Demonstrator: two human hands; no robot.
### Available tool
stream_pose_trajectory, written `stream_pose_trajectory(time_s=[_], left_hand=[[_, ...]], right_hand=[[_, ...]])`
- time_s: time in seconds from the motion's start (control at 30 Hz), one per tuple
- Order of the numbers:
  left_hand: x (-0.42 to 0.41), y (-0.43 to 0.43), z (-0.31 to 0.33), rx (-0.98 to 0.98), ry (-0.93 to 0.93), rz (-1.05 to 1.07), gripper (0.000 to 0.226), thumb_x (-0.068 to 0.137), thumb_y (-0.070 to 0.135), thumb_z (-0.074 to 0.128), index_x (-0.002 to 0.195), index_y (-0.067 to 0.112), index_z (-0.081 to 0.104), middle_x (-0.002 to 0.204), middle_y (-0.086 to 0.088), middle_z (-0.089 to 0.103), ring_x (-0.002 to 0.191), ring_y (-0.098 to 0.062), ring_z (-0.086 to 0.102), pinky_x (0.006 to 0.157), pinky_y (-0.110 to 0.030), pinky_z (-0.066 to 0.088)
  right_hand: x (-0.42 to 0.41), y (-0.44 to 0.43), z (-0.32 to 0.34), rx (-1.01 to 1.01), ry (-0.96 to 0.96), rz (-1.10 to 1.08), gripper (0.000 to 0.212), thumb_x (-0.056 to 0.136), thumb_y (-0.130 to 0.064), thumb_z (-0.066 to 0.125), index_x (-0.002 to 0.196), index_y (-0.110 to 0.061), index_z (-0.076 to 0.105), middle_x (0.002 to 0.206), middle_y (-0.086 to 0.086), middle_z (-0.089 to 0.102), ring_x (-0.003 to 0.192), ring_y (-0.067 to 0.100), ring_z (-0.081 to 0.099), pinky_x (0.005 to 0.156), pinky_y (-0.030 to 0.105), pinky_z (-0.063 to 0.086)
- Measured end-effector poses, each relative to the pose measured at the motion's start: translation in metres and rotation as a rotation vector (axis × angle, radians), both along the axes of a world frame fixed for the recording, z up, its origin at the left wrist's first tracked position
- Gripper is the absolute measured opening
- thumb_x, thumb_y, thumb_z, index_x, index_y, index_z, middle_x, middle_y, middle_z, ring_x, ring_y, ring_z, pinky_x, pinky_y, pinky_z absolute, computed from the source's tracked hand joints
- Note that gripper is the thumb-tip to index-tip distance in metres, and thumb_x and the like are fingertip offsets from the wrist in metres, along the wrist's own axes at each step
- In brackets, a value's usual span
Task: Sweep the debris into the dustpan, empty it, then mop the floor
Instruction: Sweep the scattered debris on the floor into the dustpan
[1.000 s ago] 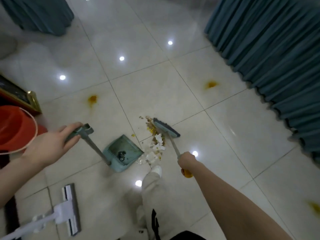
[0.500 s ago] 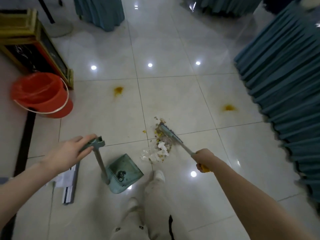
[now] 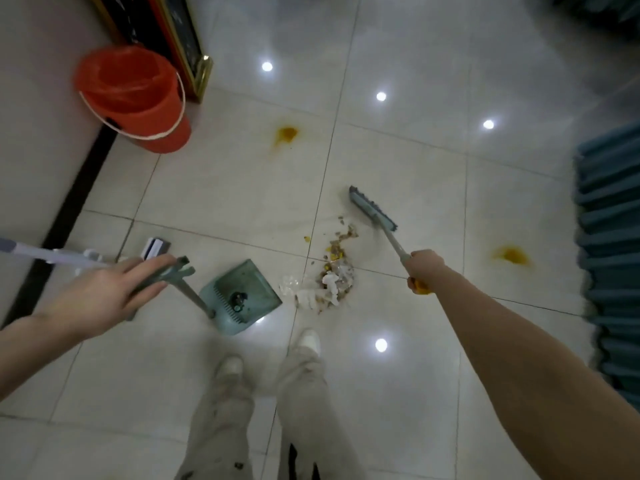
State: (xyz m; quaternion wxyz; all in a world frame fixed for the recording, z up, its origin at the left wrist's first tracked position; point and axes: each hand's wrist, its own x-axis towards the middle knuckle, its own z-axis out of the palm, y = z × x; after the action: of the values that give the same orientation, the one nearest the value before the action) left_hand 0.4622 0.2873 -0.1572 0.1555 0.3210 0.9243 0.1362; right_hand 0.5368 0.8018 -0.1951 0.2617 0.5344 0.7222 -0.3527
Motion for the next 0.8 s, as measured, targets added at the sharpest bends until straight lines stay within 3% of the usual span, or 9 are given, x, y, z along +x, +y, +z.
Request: stream_pose_trajectory(time_s=[0.07, 0.27, 0.4, 0.63, 0.8], left_hand=[[0.004, 0.017, 0.001, -0.008, 0.035, -0.005, 0.042, 0.096, 0.046, 0.043, 0.132, 0.026, 0.048, 0.1, -0.005, 0.062, 0.07, -0.025, 0.063, 0.054, -0.038, 0.054], [0.015, 0.067, 0.015, -0.058, 0.109, -0.033, 0.048, 0.091, 0.052, 0.032, 0.126, 0.024, 0.048, 0.088, -0.009, 0.064, 0.054, -0.029, 0.06, 0.041, -0.03, 0.047], [0.028, 0.081, 0.02, -0.081, 0.14, -0.008, 0.053, 0.093, 0.06, 0.022, 0.125, 0.026, 0.047, 0.085, -0.009, 0.064, 0.051, -0.032, 0.06, 0.043, -0.024, 0.037], [0.079, 0.066, 0.024, -0.084, 0.156, 0.092, 0.039, 0.094, 0.048, 0.04, 0.129, 0.032, 0.041, 0.096, -0.008, 0.065, 0.063, -0.033, 0.063, 0.053, -0.041, 0.053], [0.131, 0.037, 0.012, -0.035, 0.09, 0.113, 0.049, 0.092, 0.063, 0.025, 0.132, 0.039, 0.036, 0.098, -0.003, 0.06, 0.074, -0.032, 0.063, 0.063, -0.048, 0.055]], right_hand=[[-0.008, 0.01, -0.011, -0.042, -0.026, -0.008, 0.021, 0.099, -0.019, 0.047, 0.101, -0.001, 0.057, 0.073, 0.01, 0.049, 0.058, 0.02, 0.048, 0.04, 0.023, 0.05], [0.019, 0.0, -0.026, -0.081, -0.091, 0.092, 0.016, 0.101, -0.012, 0.043, 0.105, -0.001, 0.054, 0.071, 0.012, 0.051, 0.051, 0.019, 0.048, 0.04, 0.023, 0.045], [0.056, -0.014, -0.018, -0.088, -0.093, 0.149, 0.017, 0.101, -0.008, 0.042, 0.11, -0.001, 0.055, 0.072, 0.012, 0.053, 0.048, 0.018, 0.049, 0.033, 0.019, 0.041], [0.139, -0.046, -0.005, -0.112, -0.126, 0.386, 0.027, 0.097, -0.007, 0.042, 0.121, -0.002, 0.055, 0.077, 0.008, 0.053, 0.051, 0.015, 0.048, 0.032, 0.018, 0.038], [0.212, -0.074, -0.005, -0.058, -0.21, 0.569, 0.028, 0.096, -0.012, 0.041, 0.12, -0.007, 0.055, 0.081, 0.005, 0.058, 0.051, 0.011, 0.052, 0.036, 0.018, 0.041]])
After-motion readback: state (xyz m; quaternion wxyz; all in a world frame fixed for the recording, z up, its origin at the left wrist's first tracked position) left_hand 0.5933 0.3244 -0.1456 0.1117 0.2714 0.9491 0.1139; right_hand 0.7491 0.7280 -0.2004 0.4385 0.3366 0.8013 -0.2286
